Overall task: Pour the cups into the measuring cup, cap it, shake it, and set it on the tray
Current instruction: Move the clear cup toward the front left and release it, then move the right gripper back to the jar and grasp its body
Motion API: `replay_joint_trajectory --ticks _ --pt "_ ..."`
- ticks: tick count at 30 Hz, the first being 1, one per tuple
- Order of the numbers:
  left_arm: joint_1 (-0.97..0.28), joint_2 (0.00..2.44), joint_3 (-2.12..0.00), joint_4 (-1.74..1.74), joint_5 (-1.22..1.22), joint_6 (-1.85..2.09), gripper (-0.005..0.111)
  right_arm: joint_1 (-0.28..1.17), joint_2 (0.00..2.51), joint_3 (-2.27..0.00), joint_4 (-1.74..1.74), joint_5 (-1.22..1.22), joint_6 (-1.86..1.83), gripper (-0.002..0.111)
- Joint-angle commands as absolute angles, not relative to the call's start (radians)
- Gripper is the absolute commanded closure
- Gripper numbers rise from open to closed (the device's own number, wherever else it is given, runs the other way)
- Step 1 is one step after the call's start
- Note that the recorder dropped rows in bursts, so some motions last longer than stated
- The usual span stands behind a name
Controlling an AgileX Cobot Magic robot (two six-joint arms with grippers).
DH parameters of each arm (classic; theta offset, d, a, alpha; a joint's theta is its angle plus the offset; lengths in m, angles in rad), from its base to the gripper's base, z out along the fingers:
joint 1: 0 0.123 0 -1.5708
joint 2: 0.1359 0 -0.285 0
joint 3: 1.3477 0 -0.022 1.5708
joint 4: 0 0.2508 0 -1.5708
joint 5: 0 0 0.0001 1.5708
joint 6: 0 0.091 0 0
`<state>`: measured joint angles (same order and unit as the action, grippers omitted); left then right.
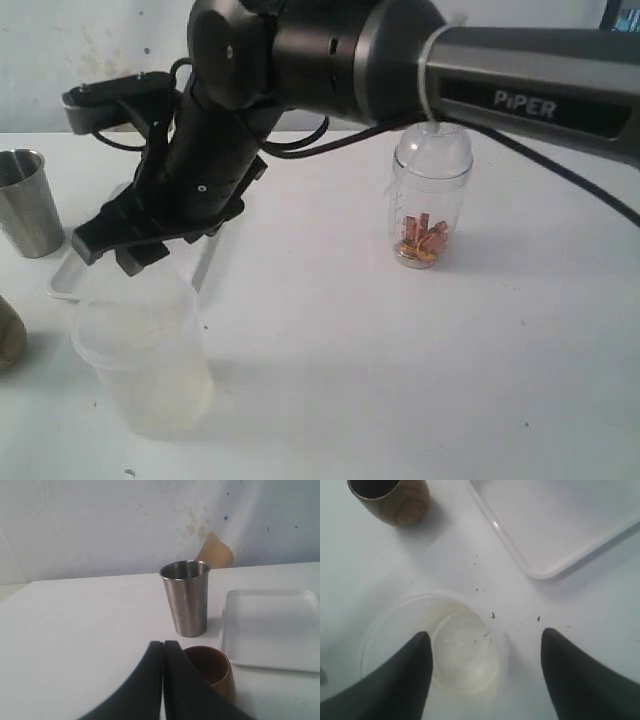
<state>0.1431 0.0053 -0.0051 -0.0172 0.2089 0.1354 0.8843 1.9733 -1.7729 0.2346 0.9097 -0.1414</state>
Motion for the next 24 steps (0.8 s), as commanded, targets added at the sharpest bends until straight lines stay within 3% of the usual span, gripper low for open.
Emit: replay_joint_trajectory --ticks 1,13,24 --pt "0.138 0.000 0.000 -0.026 0.201 0.135 0.106 0.887 1.904 -1.773 0.162 0.903 -0.156 0.049" --pt "0.138 0.000 0.000 -0.026 0.201 0.135 0.106 0.887 1.680 -1.749 -0.053 0.856 -0.091 0.058" --pt "0.138 0.000 0.000 -0.026 0.201 0.135 0.106 0.865 1.431 -1.353 -0.320 0.563 0.134 0.058"
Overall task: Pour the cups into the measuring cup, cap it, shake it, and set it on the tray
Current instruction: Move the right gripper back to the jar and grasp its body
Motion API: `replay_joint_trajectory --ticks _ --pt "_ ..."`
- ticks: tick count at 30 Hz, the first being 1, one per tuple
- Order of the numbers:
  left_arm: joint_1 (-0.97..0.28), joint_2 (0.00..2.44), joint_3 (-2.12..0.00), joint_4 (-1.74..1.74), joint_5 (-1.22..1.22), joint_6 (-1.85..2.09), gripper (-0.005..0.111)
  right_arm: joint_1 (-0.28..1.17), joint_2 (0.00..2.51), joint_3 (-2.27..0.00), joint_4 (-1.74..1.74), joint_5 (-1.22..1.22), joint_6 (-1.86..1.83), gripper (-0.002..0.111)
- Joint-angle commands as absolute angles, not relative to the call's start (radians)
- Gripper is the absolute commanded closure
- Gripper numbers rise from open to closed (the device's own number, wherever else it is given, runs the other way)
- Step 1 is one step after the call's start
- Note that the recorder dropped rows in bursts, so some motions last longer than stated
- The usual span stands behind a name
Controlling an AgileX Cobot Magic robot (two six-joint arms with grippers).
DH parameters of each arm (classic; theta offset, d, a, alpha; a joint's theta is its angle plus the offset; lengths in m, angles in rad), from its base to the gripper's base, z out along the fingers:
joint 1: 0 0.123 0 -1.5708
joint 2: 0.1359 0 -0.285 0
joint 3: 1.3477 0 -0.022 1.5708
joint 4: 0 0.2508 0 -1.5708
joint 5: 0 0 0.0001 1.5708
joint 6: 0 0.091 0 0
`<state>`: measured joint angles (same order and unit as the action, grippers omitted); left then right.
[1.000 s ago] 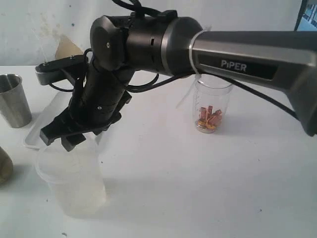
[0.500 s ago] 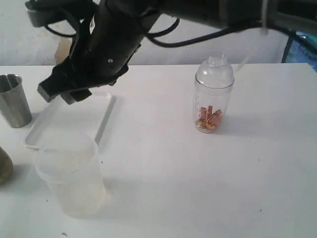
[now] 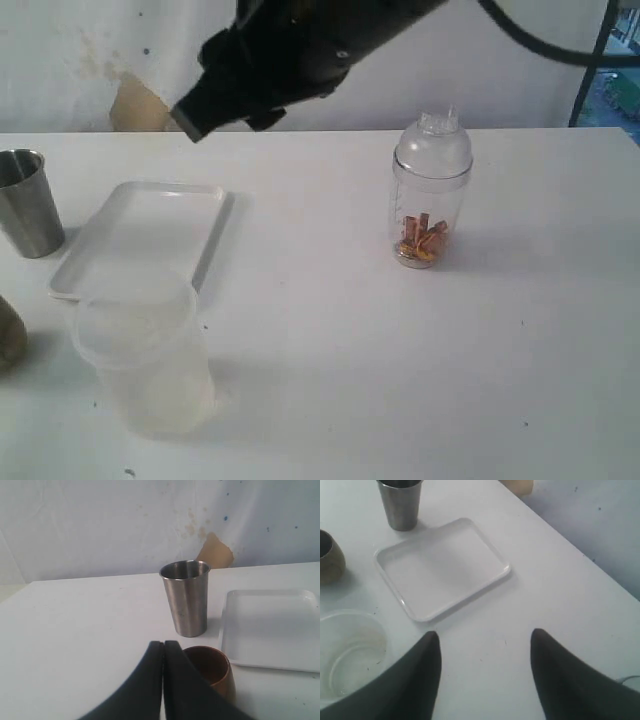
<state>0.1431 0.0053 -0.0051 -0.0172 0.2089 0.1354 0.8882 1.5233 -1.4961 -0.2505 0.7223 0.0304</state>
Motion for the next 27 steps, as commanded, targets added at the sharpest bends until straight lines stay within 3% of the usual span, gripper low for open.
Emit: replay_joint_trajectory --ticks 1,8,12,15,24,27 --pt "0.138 0.000 0.000 -0.026 0.201 0.135 0.106 0.853 1.402 -1.306 -0.333 0.508 0.155 0.058" --pt "0.138 0.000 0.000 -0.026 0.201 0.135 0.106 0.728 1.234 -1.000 -0.491 0.201 0.418 0.052" --pt "0.138 0.000 0.000 -0.026 0.201 0.135 0.106 0.643 1.217 -0.914 -0.512 0.212 0.508 0.020" --pt "0.138 0.000 0.000 -0.026 0.201 0.135 0.106 0.603 1.228 -0.893 -0.528 0.238 0.538 0.003" --pt "0.138 0.000 0.000 -0.026 0.201 0.135 0.106 0.586 1.238 -0.823 -0.601 0.097 0.520 0.003" --pt "0.138 0.000 0.000 -0.026 0.201 0.135 0.106 0.570 1.238 -0.755 -0.621 -0.092 0.500 0.003"
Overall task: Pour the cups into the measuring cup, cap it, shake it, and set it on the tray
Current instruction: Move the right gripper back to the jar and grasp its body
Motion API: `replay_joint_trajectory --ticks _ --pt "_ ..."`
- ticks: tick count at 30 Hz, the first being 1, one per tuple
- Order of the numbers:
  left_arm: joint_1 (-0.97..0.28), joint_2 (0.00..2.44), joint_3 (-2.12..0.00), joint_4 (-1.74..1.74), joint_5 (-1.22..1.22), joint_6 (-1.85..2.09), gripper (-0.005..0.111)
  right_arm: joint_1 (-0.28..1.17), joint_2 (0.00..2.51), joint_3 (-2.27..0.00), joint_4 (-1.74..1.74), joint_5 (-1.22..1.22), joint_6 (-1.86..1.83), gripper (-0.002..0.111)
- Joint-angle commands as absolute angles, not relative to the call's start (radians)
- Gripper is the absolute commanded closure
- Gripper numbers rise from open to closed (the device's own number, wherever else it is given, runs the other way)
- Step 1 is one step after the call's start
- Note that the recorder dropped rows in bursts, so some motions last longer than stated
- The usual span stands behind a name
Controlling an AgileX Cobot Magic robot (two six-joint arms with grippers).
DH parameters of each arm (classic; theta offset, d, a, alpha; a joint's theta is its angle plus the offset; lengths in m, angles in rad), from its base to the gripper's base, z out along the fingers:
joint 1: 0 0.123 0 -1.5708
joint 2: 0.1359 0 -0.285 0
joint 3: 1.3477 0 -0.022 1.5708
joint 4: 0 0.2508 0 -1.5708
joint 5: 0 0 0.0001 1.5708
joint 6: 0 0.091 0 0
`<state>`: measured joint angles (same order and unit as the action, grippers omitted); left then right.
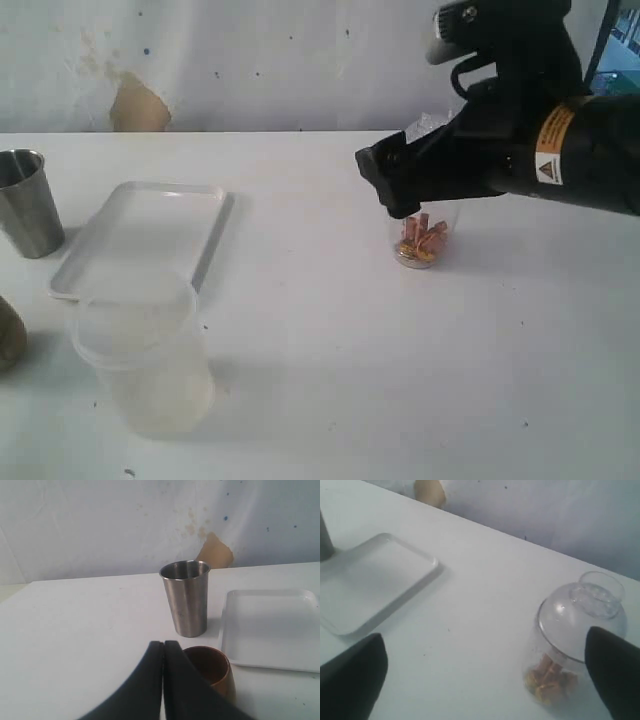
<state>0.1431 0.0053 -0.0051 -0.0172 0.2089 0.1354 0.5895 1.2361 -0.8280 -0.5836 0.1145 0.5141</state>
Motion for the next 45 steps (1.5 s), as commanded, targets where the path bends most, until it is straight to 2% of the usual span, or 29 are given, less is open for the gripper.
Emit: replay_joint_trajectory --ticks 1,3,8,14,19,28,38,45 --pt "0.138 0.000 0.000 -0.026 0.201 0.135 0.106 0.547 1.238 -0.726 -0.621 -0.171 0.496 0.003" --pt "0.138 0.000 0.000 -0.026 0.201 0.135 0.106 0.449 1.238 -0.616 -0.529 -0.386 0.399 0.003" --pt "0.138 0.000 0.000 -0.026 0.201 0.135 0.106 0.347 1.296 -0.453 0.020 -0.615 -0.057 0.003" --pt "0.138 0.000 0.000 -0.026 0.201 0.135 0.106 0.349 1.549 -0.434 0.008 -0.756 -0.113 0.003" --pt "0.138 0.000 0.000 -0.026 0.201 0.135 0.106 0.349 1.783 -0.484 0.019 -0.992 -0.132 0.003" --pt "0.138 0.000 0.000 -0.026 0.201 0.135 0.106 0.349 2.033 -0.700 0.162 -1.014 -0.132 0.003" --pt "0.138 0.000 0.000 -0.026 0.201 0.135 0.106 0.349 2.131 -0.901 0.075 -0.990 -0.128 0.003" --pt "0.138 0.000 0.000 -0.026 0.201 0.135 0.106 0.349 2.157 -0.928 0.075 -0.993 -0.093 0.003"
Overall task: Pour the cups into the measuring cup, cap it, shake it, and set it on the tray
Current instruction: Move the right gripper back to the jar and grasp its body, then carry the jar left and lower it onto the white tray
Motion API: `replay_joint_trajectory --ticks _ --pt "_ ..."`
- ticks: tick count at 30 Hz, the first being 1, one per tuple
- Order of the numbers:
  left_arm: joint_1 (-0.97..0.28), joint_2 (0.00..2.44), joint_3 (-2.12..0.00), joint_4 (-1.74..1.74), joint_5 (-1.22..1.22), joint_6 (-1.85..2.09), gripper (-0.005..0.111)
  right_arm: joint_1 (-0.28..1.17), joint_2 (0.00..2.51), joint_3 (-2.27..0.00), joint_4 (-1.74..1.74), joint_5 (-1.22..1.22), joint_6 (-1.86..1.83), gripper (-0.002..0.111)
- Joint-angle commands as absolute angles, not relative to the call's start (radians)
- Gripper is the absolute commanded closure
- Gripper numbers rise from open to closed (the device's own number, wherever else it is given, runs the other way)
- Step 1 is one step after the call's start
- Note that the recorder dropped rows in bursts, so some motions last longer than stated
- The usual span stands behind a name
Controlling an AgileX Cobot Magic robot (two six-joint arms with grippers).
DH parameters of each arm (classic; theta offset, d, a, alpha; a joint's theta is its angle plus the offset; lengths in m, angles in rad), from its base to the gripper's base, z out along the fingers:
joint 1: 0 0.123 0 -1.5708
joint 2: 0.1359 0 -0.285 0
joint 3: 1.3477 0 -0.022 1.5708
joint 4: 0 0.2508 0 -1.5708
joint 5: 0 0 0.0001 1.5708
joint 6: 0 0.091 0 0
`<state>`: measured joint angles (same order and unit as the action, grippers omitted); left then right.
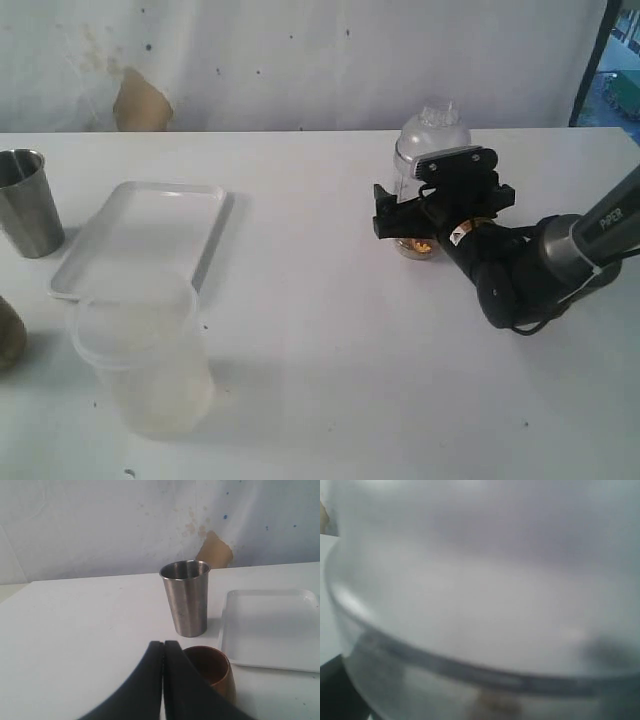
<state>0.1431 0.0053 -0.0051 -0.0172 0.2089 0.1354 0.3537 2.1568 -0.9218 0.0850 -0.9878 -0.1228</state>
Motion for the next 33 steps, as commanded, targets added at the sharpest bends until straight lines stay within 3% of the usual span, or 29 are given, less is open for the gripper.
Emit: replay_joint_trajectory --ticks 1,9,12,14,18,19,28,33 --pt "0.138 0.000 0.000 -0.026 0.201 0.135 0.106 0.349 2.157 -0.928 0.071 -0.995 -0.064 0.003" --pt "0.138 0.000 0.000 -0.026 0.201 0.135 0.106 0.349 2.157 -0.930 0.094 -1.020 0.033 0.003" --pt "0.138 0.000 0.000 -0.026 0.201 0.135 0.106 0.349 2.157 -0.930 0.110 -1.023 0.029 0.011" --pt "0.138 0.000 0.000 -0.026 0.201 0.135 0.106 0.349 2.157 -0.930 0.110 -1.023 0.006 0.028" --pt "0.138 0.000 0.000 -0.026 0.201 0.135 0.106 0.349 2.157 -0.930 0.092 -1.021 0.000 0.101" --pt "0.138 0.000 0.000 -0.026 0.201 0.135 0.106 0.349 2.155 -0.930 0.092 -1.033 0.008 0.107" --pt "0.138 0.000 0.000 -0.026 0.201 0.135 0.106 0.349 2.098 -1.000 -0.045 -1.042 0.224 0.108" --pt "0.138 0.000 0.000 -0.026 0.201 0.135 0.106 0.391 2.079 -1.263 -0.340 -0.604 0.358 0.108"
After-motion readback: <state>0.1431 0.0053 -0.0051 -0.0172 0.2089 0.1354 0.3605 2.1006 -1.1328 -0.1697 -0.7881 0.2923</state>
